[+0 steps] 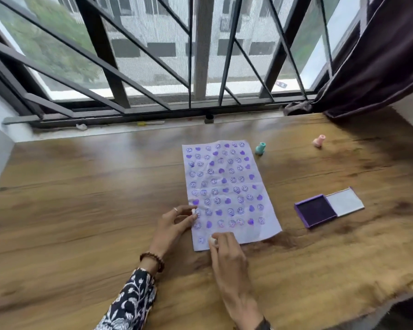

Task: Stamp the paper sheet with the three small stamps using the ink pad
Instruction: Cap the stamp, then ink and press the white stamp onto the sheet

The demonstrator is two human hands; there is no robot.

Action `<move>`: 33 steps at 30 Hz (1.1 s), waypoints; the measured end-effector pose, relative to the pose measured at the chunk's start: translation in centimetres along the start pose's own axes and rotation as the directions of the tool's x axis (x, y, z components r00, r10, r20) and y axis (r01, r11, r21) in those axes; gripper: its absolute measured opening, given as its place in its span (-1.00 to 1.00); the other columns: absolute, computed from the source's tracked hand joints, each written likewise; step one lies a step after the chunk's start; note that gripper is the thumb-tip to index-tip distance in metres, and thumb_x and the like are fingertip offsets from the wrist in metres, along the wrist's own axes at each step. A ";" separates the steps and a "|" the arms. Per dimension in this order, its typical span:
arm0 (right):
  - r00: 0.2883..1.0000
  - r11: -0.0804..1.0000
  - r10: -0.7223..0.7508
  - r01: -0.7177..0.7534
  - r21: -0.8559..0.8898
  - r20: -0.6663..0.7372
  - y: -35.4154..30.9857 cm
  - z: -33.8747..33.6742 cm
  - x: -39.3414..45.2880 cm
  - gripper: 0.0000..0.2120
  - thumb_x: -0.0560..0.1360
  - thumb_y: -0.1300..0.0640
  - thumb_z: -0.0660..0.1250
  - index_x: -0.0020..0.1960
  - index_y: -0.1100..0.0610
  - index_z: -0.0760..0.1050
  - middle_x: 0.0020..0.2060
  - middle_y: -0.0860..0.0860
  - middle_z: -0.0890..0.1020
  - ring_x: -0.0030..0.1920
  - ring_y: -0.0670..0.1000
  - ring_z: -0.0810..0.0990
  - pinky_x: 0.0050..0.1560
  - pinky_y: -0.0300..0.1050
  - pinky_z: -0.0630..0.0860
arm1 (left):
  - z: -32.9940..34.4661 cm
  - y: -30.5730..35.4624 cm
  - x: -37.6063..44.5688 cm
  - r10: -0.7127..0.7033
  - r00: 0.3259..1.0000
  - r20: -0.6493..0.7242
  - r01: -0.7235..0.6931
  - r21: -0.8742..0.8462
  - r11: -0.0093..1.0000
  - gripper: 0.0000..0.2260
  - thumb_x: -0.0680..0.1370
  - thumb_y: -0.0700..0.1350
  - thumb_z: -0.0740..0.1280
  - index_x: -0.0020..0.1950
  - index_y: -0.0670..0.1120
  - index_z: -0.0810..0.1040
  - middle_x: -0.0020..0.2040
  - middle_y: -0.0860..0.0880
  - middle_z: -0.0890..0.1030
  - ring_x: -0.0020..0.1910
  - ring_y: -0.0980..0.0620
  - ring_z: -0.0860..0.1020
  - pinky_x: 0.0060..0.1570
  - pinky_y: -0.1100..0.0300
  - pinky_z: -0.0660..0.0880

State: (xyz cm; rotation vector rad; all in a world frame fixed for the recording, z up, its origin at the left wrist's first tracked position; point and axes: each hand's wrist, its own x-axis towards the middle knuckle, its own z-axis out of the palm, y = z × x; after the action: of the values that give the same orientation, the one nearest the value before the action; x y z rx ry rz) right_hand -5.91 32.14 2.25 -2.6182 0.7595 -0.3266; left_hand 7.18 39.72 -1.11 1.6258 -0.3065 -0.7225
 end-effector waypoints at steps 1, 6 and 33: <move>1.000 1.000 -0.010 0.010 -0.020 0.001 -0.1 0.1 0.1 -0.84 0.28 0.23 0.53 -0.22 0.11 0.57 -0.35 -0.02 0.62 -0.38 -0.06 0.62 -0.45 -0.28 0.54 | 0.0 -0.1 0.0 0.000 1.000 0.004 0.000 -0.007 1.000 -0.83 0.44 -0.23 0.39 -0.02 0.00 0.61 -0.03 -0.12 0.67 -0.08 0.06 0.61 -0.01 0.30 0.55; 0.980 0.996 0.059 -0.046 -0.072 0.192 0.5 0.2 1.9 -0.83 0.57 0.17 0.14 0.11 0.11 0.45 0.06 0.04 0.55 0.06 0.03 0.54 0.02 -0.14 0.44 | -0.1 -0.2 0.0 0.007 1.000 0.003 -0.007 0.006 1.000 -0.81 0.45 -0.22 0.39 0.06 -0.14 0.59 0.01 -0.10 0.66 -0.04 0.06 0.61 -0.05 0.42 0.53; 0.981 0.736 -0.034 -0.104 0.668 0.190 10.7 -12.3 8.8 -0.78 0.30 0.27 0.49 -0.21 -0.04 0.62 -0.29 -0.23 0.70 -0.18 -0.24 0.66 -0.14 -0.41 0.55 | 10.7 6.9 1.2 -0.087 0.979 0.183 0.144 -0.327 0.934 -0.92 0.44 -0.30 0.36 -0.16 -0.16 0.63 -0.33 -0.04 0.71 -0.29 0.07 0.67 -0.29 0.36 0.59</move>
State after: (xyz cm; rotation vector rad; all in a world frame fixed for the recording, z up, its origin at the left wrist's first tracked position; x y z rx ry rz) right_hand -7.58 15.23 9.67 -1.8972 0.4929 -0.2696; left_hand 3.00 29.16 4.82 1.2663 -0.1924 -0.9489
